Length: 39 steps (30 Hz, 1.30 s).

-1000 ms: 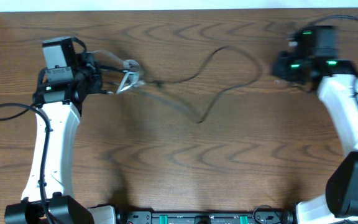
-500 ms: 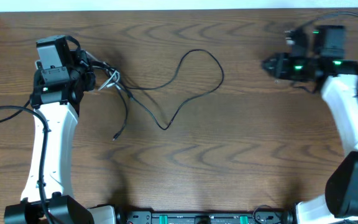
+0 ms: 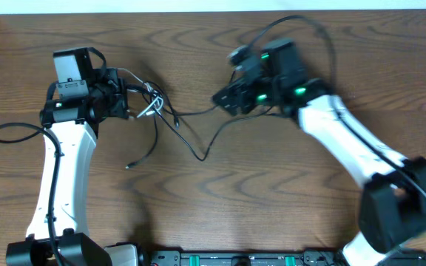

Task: Untangle cables

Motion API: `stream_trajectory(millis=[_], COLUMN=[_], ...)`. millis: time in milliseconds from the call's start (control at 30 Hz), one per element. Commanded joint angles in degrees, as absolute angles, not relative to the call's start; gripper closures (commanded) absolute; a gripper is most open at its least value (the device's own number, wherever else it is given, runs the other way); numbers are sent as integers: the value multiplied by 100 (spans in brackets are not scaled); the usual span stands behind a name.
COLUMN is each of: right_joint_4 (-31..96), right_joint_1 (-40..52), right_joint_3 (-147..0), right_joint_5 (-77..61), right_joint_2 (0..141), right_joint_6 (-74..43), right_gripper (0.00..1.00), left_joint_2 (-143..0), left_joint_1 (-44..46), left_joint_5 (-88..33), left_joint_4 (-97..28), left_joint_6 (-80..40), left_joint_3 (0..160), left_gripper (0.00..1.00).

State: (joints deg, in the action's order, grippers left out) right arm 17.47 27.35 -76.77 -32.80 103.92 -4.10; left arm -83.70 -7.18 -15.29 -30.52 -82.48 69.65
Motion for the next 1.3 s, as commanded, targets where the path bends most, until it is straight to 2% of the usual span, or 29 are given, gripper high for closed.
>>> stream_trajectory(millis=[0, 333, 600, 733, 967, 1200, 1267], right_joint_4=[1350, 552, 266, -97, 263, 904, 862], right_joint_1=[3159, 3800, 3538, 3212, 3382, 4032, 4132], right_joint_3=[-7675, -7675, -7706, -7861, -7948, -7948, -7948], right_joint_5=[-3389, -3468, -3535, -4383, -4703, -3426, -3398], right_joint_2=[10871, 11552, 11542, 11542, 11544, 11594, 11640], right_joint_6=[-607, -1177, -1273, -1328, -1321, -1319, -1321], right_gripper=[23, 27, 27, 27, 28, 38, 45], left_joint_2=[-8337, -8337, -8337, -8337, -8337, -8337, -8337], left_joint_1=[-589, -377, -377, -377, -377, -377, -377], left_joint_5=[-1649, -1647, -1647, -1649, -1647, -1647, -1647], left_joint_4=[-3114, -3131, -3129, -3129, -3258, -3347, -3367], left_joint_6=[-8191, -8189, -8191, -8193, -8193, -8191, -8191], left_joint_3=[6987, 6987, 6987, 6987, 6987, 6987, 6987], left_gripper=[93, 93, 93, 93, 92, 93, 93])
